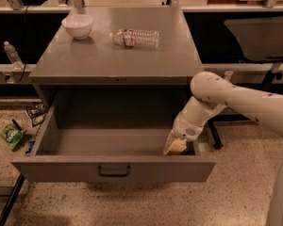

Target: Open top drawer

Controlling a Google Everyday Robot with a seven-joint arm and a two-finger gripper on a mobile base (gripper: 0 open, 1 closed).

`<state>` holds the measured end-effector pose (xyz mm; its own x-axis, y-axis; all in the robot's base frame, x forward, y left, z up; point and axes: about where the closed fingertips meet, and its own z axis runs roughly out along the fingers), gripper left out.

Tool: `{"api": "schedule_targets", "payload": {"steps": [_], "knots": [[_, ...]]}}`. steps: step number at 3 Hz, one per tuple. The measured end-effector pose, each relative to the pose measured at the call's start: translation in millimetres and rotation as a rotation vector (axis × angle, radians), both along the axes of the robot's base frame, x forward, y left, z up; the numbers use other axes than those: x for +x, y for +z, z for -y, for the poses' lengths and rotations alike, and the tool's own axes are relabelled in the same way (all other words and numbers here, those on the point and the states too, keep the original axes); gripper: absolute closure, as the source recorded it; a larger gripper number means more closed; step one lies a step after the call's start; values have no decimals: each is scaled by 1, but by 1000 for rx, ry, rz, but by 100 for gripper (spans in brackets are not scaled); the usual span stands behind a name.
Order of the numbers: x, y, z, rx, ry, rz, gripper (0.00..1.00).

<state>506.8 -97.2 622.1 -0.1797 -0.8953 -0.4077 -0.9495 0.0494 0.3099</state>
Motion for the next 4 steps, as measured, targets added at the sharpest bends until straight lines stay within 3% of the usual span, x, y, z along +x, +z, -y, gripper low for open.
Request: {"api": "schedule_targets", "payload": {"steps": [2, 3, 4], "knots": [[27, 80, 1, 45, -54, 281, 100], [34, 125, 0, 98, -88, 394, 100], [49, 168, -2, 232, -133, 506, 100]]}}
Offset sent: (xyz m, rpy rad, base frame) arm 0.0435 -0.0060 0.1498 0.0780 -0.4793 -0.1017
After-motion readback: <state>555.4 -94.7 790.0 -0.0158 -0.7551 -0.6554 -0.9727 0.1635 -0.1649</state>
